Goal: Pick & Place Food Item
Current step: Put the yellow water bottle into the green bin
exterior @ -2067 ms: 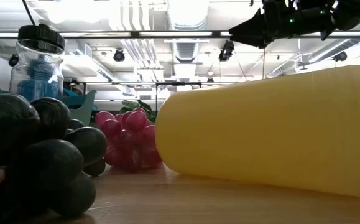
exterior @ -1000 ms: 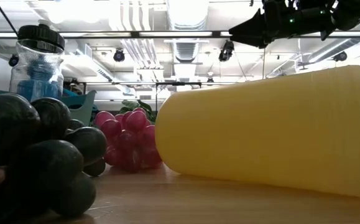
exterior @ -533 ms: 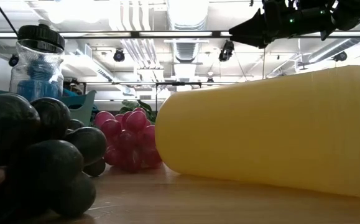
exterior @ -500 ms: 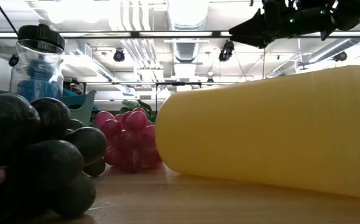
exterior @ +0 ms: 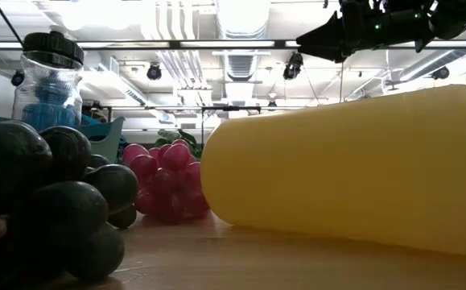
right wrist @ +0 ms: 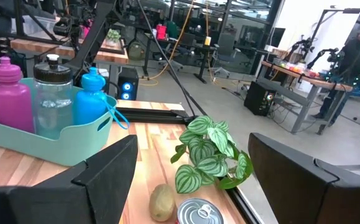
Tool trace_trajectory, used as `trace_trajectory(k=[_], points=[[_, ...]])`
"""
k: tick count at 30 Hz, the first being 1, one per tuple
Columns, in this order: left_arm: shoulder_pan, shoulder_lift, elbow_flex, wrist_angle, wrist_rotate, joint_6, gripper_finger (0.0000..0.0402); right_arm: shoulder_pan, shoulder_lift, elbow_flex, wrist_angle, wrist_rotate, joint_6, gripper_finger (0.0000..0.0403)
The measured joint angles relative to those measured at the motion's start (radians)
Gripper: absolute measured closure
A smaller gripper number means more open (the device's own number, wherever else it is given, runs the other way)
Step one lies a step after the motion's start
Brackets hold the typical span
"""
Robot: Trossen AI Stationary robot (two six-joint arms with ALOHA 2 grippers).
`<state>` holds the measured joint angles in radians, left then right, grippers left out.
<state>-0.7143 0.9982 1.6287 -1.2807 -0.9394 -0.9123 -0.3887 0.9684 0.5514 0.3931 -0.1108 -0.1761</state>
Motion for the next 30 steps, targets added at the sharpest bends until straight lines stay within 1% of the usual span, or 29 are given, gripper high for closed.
trace_trajectory(k=[7,8,9,10,13,15,18,20,22,25,27,28,30], points=[[0.0,0.0,0.0,0.0,-0.002,0.002,0.0229,0.0,0.0,0.0,0.0,0.0,0.001,0.0097],[0.0,0.0,0.0,-0.001,-0.002,0.002,0.0229,0.0,0.0,0.0,0.0,-0.001,0.016,0.0097],[0.0,0.0,0.0,-0.001,-0.002,0.002,0.0229,0.001,0.0,0.0,0.0,-0.008,0.063,0.0097],[0.0,0.0,0.0,-0.001,-0.002,0.002,0.0229,0.004,0.0,0.0,0.0,-0.029,0.145,0.0097],[0.0,0.0,0.0,-0.001,-0.002,0.002,0.0229,0.005,0.0,0.0,0.017,-0.102,0.383,0.0097],[0.0,0.001,0.0,-0.001,-0.002,0.002,0.0229,0.005,0.0,0.0,0.016,-0.159,0.483,0.0097],[0.0,0.001,0.0,-0.002,-0.002,0.002,0.0229,0.005,0.001,0.0,0.051,-0.257,0.516,0.0097],[0.0,0.001,0.0,-0.002,-0.002,0.002,0.0229,0.013,-0.005,0.0,0.055,-0.333,0.601,0.0097],[0.0,0.001,0.0,-0.002,-0.002,0.002,0.0229,0.021,-0.009,0.0,0.063,-0.424,0.704,0.0097],[0.0,0.001,0.0,-0.003,-0.002,0.002,0.0229,0.034,-0.014,0.0,0.085,-0.583,0.737,0.0097],[0.0,0.001,0.0,-0.002,-0.002,0.002,0.0229,0.049,-0.018,0.0,0.082,-0.669,0.799,0.0097],[0.0,0.001,0.0,-0.002,-0.001,0.002,0.0229,0.061,-0.018,0.0,0.082,-0.693,0.828,0.0097],[0.0,0.001,0.0,-0.002,-0.002,0.002,0.0229,0.09,-0.018,0.0,0.076,-0.693,0.873,0.0097]])
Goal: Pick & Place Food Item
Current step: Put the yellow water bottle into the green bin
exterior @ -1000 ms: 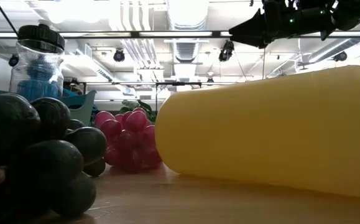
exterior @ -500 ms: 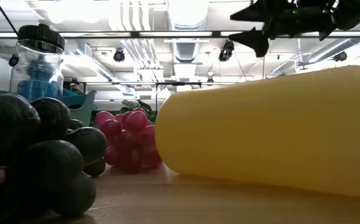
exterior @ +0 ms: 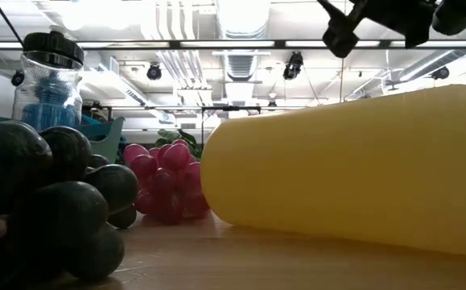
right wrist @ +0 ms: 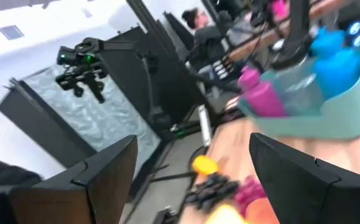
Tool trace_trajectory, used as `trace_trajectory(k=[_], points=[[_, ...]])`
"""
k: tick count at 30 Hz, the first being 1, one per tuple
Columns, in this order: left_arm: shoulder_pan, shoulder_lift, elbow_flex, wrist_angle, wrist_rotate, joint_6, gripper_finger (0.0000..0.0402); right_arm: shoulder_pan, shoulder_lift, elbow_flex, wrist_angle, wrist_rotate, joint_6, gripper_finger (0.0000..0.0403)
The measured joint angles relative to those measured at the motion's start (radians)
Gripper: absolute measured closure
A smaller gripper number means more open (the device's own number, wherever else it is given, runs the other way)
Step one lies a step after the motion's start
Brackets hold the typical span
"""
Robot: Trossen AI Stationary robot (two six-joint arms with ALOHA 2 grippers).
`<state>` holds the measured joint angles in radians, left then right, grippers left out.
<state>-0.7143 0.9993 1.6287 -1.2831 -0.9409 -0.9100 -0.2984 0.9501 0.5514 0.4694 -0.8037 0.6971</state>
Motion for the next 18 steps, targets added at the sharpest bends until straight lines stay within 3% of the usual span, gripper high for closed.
trace_trajectory(k=[9,13,18], points=[[0.0,0.0,0.0,0.0,0.0,0.0,0.0229,0.163,0.0,0.014,-0.021,0.198,0.191,0.0097],[0.0,0.0,0.0,0.0,0.0,0.0,0.0229,0.279,-0.012,0.1,-0.104,0.429,0.098,0.0097],[0.0,0.0,0.0,0.0,0.0,0.0,0.0229,0.507,0.049,0.333,-0.5,0.751,-0.124,0.0097]])
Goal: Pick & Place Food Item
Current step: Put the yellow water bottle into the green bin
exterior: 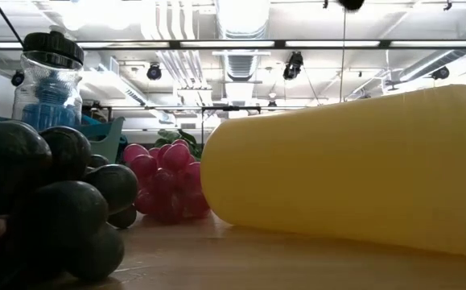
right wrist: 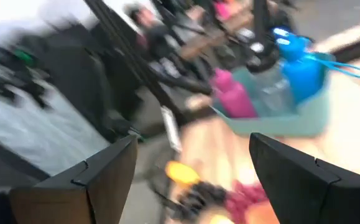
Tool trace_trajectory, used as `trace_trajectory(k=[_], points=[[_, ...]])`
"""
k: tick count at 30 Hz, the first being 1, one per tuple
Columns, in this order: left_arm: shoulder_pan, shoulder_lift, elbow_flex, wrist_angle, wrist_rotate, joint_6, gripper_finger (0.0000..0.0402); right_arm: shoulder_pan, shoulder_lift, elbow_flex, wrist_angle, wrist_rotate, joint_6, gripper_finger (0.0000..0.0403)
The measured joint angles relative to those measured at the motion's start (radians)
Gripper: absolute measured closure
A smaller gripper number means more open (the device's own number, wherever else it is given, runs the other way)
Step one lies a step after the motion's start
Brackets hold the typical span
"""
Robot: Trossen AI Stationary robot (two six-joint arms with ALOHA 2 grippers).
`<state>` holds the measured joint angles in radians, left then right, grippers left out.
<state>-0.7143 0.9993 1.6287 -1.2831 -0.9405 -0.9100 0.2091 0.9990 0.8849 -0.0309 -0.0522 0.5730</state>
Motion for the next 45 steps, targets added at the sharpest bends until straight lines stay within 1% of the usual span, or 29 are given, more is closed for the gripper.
trace_trajectory(k=[2,5,7,9,11,14,17,19,24,27,36,40,45], points=[[0.0,0.0,0.0,0.0,0.0,0.0,0.0229,0.106,0.044,0.127,-0.173,0.133,-0.02,0.0097],[0.0,0.0,0.0,0.0,0.0,0.0,0.0229,0.271,0.133,0.296,-0.44,0.28,0.0,0.0097],[0.0,0.0,0.0,0.0,0.0,0.0,0.0229,0.371,0.202,0.389,-0.58,0.392,0.101,0.0097],[0.0,0.0,0.0,0.0,0.0,0.0,0.0229,0.456,0.266,0.48,-0.688,0.487,0.276,0.0097],[0.0,0.0,0.0,0.0,0.0,0.0,0.0229,0.517,0.328,0.566,-0.797,0.521,0.463,0.0097],[0.0,0.0,0.0,0.0,0.0,0.0,0.0229,0.583,0.433,0.682,-0.97,0.525,0.655,0.0097],[0.0,0.0,0.0,0.0,0.0,0.0,0.0229,0.626,0.534,0.775,-1.108,0.522,0.761,0.0097],[0.0,0.0,0.0,0.0,0.0,0.0,0.0229,0.649,0.584,0.819,-1.162,0.522,0.802,0.0097],[0.0,0.0,0.0,0.0,0.0,0.0,0.0229,0.683,0.683,0.871,-1.179,0.51,0.885,0.0097],[0.0,0.0,0.0,0.0,0.0,0.0,0.0229,0.693,0.716,0.872,-1.157,0.47,0.91,0.0097],[0.0,0.0,0.0,0.0,0.0,0.0,0.0229,0.756,0.851,0.842,-1.014,0.393,0.888,0.0097],[0.0,0.0,0.0,0.0,0.0,0.0,0.0229,0.788,0.918,0.839,-0.964,0.393,0.915,0.0097],[0.0,0.0,0.0,0.0,0.0,0.0,0.0229,0.805,1.012,0.838,-0.896,0.4,0.906,0.0097]])
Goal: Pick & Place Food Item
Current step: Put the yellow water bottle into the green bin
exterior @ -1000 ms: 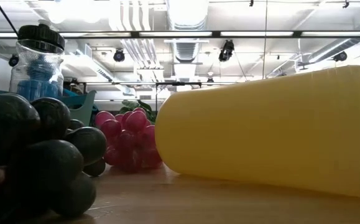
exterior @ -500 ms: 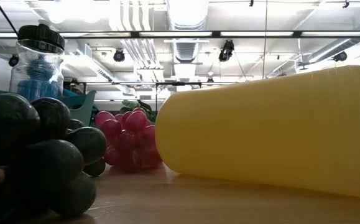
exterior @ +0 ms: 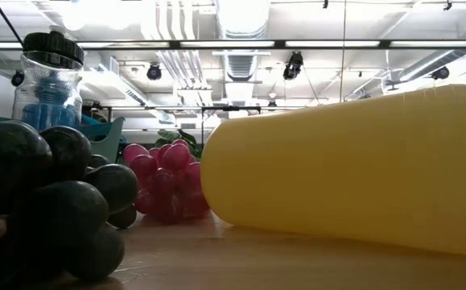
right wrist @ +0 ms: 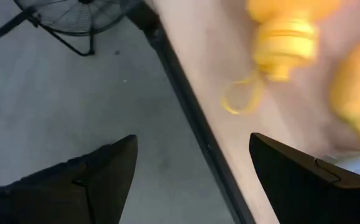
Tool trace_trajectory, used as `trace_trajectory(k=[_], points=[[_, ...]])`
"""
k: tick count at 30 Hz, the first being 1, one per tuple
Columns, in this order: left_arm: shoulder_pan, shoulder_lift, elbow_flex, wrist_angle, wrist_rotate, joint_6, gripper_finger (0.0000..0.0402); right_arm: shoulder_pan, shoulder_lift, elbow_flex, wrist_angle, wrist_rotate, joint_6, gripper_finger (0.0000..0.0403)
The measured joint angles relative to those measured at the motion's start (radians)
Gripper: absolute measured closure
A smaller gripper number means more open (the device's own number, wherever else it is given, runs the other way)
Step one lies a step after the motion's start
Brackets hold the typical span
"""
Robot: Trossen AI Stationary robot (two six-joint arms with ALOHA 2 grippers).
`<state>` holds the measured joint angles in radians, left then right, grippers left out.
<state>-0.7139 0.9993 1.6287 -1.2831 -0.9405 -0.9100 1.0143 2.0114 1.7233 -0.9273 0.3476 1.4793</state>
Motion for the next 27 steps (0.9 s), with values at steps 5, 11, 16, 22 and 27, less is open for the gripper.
trace_trajectory(k=[5,11,16,22,27], points=[[0.0,0.0,0.0,0.0,0.0,0.0,0.0229,-0.004,0.082,0.0,0.121,0.001,-0.071,0.0097],[0.0,0.0,0.0,0.0,0.0,0.0,0.0229,-0.031,0.142,-0.001,0.086,0.011,-0.121,0.0097],[0.0,0.0,0.0,0.0,0.0,0.0,0.0229,-0.043,0.16,-0.013,0.078,0.063,-0.194,0.0097],[0.0,0.0,0.0,0.0,0.0,0.0,0.0229,-0.007,0.155,-0.022,0.079,0.18,-0.309,0.0097],[0.0,0.0,0.0,0.0,0.0,0.0,0.0229,0.051,0.148,-0.026,0.092,0.282,-0.311,0.0097]])
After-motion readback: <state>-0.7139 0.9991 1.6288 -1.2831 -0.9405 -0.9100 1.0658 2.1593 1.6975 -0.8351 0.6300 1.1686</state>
